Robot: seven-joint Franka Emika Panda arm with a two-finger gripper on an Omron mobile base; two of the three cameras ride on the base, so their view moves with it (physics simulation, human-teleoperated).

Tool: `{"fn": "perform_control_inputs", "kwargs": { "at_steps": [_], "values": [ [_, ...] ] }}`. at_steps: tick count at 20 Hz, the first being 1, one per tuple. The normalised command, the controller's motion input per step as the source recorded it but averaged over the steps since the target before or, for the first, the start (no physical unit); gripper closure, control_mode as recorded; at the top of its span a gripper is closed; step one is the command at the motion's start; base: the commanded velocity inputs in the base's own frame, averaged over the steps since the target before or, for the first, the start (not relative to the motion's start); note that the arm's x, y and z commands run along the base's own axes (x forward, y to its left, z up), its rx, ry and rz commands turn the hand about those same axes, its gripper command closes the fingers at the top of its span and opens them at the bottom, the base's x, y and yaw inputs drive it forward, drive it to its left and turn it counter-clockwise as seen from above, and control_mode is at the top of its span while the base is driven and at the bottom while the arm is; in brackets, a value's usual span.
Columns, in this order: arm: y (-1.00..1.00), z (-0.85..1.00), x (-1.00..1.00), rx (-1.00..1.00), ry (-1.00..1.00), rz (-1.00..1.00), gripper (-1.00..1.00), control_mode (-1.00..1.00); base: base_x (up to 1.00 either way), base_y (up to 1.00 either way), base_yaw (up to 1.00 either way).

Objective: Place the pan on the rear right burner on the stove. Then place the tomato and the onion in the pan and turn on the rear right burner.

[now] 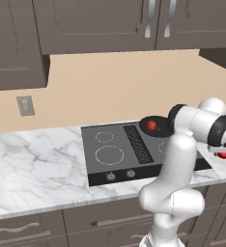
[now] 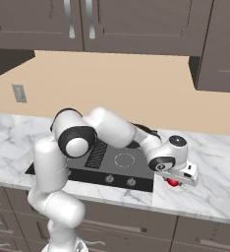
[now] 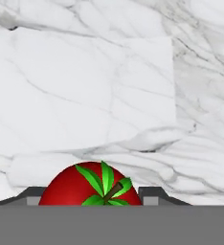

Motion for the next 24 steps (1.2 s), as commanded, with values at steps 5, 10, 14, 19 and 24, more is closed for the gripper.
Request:
{"fn": "perform_control_inputs", "kwargs": {
  "at_steps": [5, 10, 14, 19, 24],
  "values": [
    [0.07, 0.15, -0.38, 0.00, -0.27, 0.04, 1.00, -1.00, 0.00, 0.00, 0.00],
    [0.06, 0.45, -0.25, 0.00, -0.16, 0.02, 1.00, -1.00, 0.00, 0.00, 0.00],
    [0.09, 0.72, -0.04, 0.00, -0.10, 0.04, 1.00, -1.00, 0.00, 0.00, 0.00],
    [0.18, 0.72, 0.00, 0.00, -0.05, 0.05, 1.00, -1.00, 0.00, 0.00, 0.00],
    [0.33, 0.60, 0.07, 0.00, -0.05, 0.07, 1.00, -1.00, 0.00, 0.00, 0.00]
  ]
}}
